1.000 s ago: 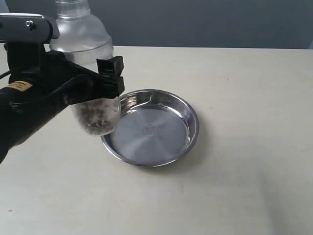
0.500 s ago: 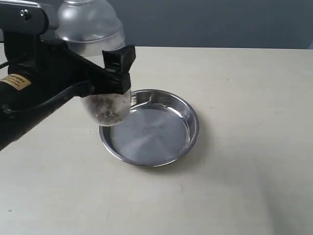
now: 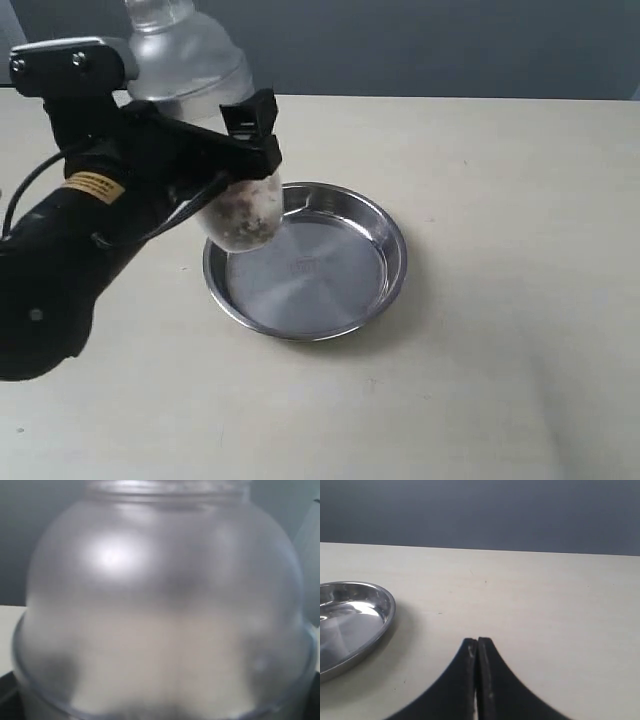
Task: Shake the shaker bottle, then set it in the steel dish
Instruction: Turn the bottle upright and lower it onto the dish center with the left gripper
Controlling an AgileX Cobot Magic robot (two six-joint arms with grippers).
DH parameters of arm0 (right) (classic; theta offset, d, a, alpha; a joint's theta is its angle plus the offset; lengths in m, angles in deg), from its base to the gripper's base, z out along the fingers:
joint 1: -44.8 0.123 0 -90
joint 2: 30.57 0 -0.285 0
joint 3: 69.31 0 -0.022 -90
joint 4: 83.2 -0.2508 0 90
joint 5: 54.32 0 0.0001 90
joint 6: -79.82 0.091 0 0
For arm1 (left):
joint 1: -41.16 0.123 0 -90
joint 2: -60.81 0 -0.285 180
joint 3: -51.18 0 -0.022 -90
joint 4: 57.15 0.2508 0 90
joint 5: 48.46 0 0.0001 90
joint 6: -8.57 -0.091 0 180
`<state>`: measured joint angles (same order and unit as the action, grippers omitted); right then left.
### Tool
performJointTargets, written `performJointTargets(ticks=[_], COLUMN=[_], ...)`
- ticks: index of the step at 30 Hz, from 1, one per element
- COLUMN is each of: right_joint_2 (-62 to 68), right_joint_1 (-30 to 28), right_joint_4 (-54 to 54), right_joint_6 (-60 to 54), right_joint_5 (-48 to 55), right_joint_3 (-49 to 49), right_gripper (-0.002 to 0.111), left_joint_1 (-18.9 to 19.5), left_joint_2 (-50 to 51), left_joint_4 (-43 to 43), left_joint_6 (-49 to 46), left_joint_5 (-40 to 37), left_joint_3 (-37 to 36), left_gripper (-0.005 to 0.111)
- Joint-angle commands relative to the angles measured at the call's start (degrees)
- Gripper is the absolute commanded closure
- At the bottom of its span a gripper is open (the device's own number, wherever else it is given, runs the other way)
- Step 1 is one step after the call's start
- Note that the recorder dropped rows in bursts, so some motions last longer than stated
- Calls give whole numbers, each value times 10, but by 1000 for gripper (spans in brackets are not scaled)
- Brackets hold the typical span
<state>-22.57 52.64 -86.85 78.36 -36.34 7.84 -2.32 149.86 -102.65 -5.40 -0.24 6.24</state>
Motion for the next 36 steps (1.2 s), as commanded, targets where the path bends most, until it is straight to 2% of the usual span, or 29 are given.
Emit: performJointTargets(ticks=[1,4,6,15,28,36], right_joint_2=[-2,-2,-2,-2,-2,-2], right_joint_1=[2,2,2,2,2,2], right_joint_4=[1,1,1,1,1,1], right_joint_6=[0,0,0,0,0,0], right_joint_5=[-5,-5,-5,-5,-5,-5], right_joint_3=[1,1,1,1,1,1], right_gripper=[109,109,109,109,109,109], left_joint_1=[0,0,0,0,0,0], left_joint_2=[47,82,107,194,281,294], left_joint_4=[-29,-15,18,43,69,92], left_joint_6=[-19,33,41,64,63,63], left_joint_5=[48,81,107,175,191,198], left_joint_3=[5,5,8,58,104,107], left_gripper=[106,106,106,106,106,106])
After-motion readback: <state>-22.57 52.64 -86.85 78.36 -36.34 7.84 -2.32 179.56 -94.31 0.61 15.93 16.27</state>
